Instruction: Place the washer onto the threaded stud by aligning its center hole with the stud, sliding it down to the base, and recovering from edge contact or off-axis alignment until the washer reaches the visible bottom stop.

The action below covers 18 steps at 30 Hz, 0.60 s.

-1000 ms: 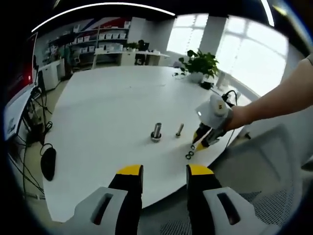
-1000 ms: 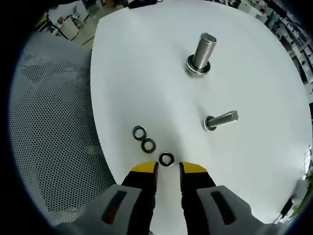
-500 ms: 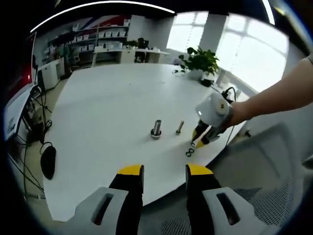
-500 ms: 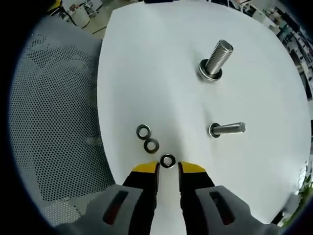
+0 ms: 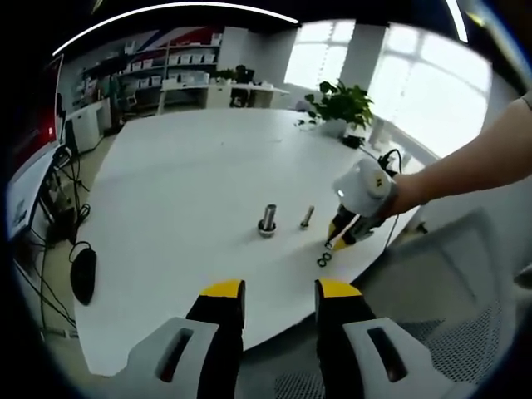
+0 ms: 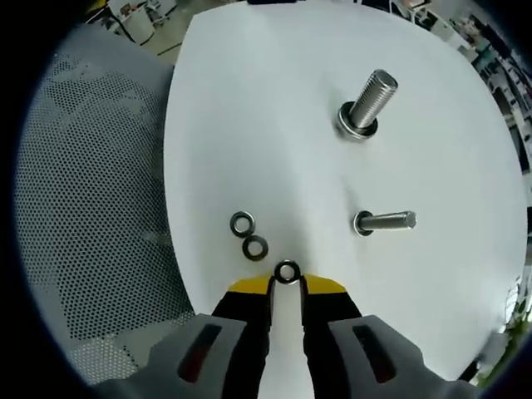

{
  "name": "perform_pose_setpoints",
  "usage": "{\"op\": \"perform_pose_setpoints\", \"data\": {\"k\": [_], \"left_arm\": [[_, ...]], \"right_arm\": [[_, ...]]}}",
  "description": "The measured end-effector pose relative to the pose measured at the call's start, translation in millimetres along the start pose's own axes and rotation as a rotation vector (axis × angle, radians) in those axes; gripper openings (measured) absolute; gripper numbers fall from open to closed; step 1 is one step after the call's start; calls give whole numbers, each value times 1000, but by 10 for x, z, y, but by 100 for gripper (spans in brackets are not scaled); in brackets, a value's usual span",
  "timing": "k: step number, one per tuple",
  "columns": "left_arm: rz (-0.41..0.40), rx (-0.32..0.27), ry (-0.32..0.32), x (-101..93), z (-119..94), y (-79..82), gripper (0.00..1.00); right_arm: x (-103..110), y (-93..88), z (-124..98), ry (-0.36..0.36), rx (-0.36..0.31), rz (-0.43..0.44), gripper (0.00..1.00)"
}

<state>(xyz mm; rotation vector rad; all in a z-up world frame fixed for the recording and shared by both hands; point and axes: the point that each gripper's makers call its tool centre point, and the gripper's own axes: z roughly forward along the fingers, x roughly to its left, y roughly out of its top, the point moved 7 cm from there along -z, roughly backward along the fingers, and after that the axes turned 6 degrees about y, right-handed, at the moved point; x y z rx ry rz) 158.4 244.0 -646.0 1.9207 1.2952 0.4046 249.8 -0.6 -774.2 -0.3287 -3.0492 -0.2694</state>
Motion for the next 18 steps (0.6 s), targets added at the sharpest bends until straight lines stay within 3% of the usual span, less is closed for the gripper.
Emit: {"op": "perform_pose_setpoints", "data": {"k": [8,18], "left_arm": [[12,6,-3,-8,1,-9,31],[10,6,-3,-6,4,-4,31]], "right_arm": [[4,-54,-16,15,-85,25,17],[0,31,13,4,-33,30,17]]}}
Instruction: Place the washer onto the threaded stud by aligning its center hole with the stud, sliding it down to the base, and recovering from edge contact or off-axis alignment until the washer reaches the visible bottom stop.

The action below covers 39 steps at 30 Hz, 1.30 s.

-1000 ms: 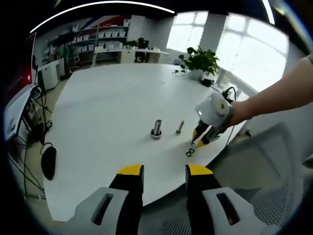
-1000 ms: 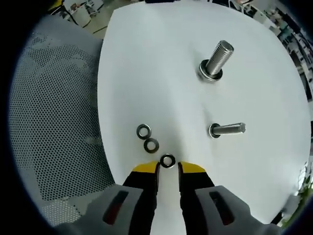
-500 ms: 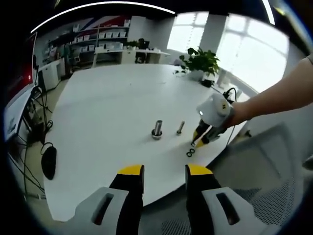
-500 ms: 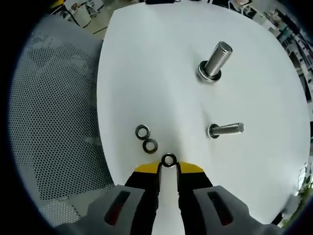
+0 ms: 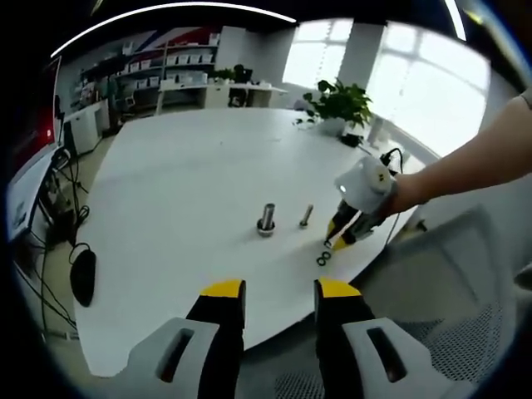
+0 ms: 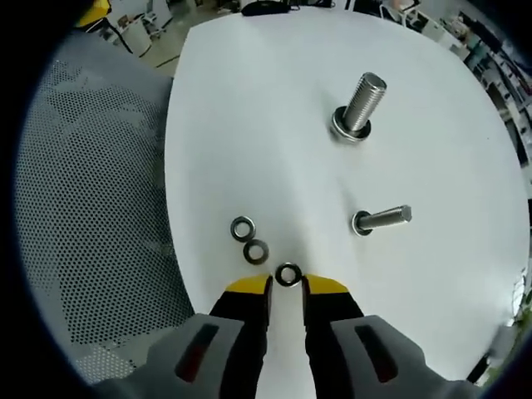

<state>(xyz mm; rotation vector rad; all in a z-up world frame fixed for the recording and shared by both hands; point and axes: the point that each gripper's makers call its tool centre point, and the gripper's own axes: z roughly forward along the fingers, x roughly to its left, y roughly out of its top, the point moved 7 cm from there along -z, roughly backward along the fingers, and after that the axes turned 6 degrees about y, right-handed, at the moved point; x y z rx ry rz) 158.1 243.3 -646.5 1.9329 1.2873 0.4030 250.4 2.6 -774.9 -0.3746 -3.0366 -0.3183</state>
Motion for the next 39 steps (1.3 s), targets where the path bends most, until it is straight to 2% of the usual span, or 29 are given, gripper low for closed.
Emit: {"op": "perform_pose_setpoints", "data": {"k": [15,19,27,32,39], "left_arm": [[2,3,5,9,-1,-6,30],[4,6,5,6,-3,-9,30],[8,7,9,6,-1,-12,30],[4,6,10,11,-5,-15,30],[3,1,10,13,-3,-9,30]], "right_arm": [[4,74,6,-18,72,23,16],[2,70,0,-17,75,41,15],[60,121,25,-63,124,26,15],[33,100,15,-59,112,53,14],[12,46,-12,-48,57,94,14]]}}
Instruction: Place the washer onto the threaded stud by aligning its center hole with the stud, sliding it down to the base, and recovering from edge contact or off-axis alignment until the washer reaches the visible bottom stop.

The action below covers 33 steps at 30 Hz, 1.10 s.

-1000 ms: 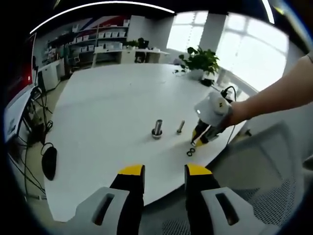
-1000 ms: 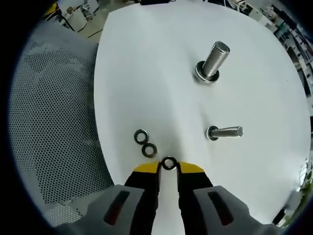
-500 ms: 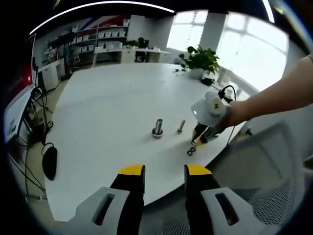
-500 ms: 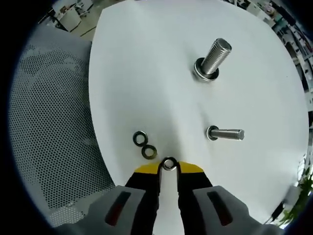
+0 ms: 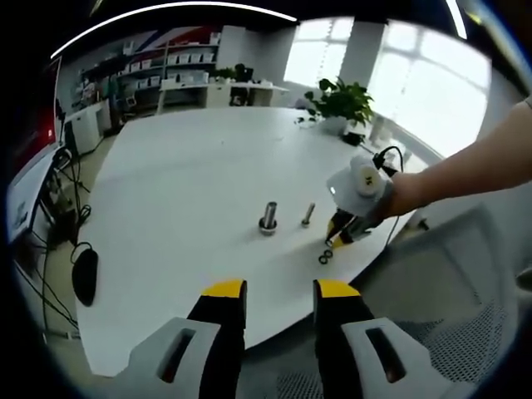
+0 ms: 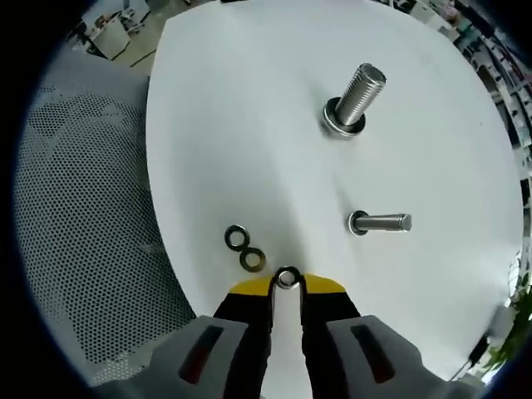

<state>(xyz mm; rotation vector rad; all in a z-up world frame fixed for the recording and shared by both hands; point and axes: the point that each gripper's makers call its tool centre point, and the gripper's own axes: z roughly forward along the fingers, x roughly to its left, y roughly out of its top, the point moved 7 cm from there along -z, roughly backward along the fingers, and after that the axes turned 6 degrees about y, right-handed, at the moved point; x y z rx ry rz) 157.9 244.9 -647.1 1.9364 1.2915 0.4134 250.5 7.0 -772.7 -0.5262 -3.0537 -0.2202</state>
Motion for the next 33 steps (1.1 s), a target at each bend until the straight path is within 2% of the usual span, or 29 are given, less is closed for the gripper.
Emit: {"op": "perform_pose_setpoints", "data": {"k": [5,8,22,33], "left_arm": [[-5,-1,-2,2,-2,-2,30],[-9,-5,-3,3,-5,4,30],[-14,-8,-11,3,-3,10,30],[-5,-10,-16,-11,-8,7,30]], "right_arm": [[0,0,1,2,-9,20,13],[-23,-33,-10,-11,16,9,13],[-228,-166,-351,-46,-55,76,13],[-318,-14,-592,-75,-98,55,13]]}}
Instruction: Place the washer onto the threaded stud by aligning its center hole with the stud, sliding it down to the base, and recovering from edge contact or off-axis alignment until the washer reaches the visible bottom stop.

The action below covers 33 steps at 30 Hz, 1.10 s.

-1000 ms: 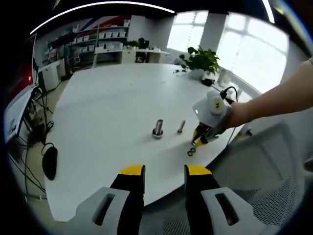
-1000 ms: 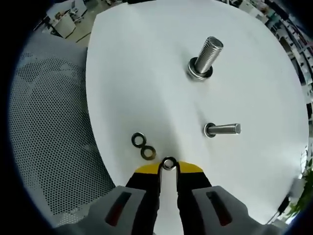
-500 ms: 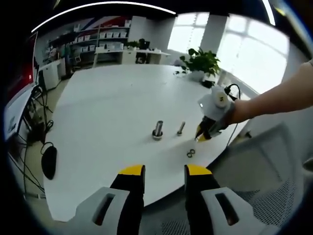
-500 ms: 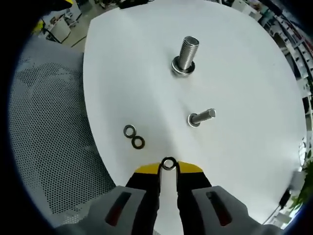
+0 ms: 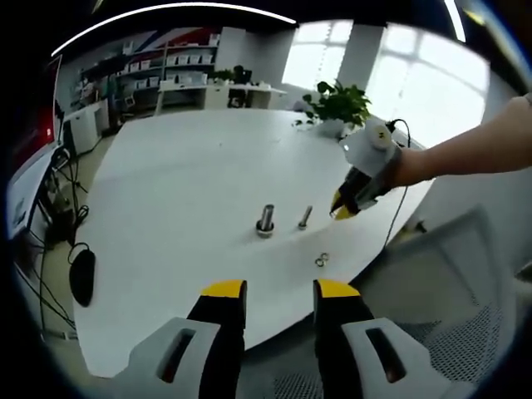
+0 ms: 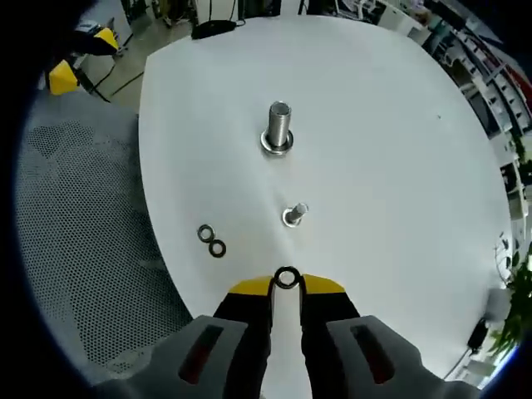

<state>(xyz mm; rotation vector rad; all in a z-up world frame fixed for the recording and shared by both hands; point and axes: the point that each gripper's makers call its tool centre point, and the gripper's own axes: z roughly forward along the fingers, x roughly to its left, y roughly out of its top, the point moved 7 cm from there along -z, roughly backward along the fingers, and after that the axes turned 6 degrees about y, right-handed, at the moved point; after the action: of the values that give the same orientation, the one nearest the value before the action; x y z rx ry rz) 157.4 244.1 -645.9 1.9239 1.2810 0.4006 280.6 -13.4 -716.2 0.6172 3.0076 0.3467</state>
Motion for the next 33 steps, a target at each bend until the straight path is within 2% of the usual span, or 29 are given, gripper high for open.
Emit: {"op": "perform_pose_setpoints", "data": {"k": [12,16,24,33], "left_arm": [[-8,-8,-7,-8,-4,11,31],[-6,-5,-7,-10,-2,6,31],[-14,-10,-7,-7,-5,8,30],[-12,-9,-13,-13,1,8,31]], "right_arm": [[-91,124,-105,-19,-2,-41,13],[-118,179,-126,-13,-21,-43,13],[-74,315,-76,-1,-26,-81,13],[-89,350,-43,13,-12,-111,14]]}}
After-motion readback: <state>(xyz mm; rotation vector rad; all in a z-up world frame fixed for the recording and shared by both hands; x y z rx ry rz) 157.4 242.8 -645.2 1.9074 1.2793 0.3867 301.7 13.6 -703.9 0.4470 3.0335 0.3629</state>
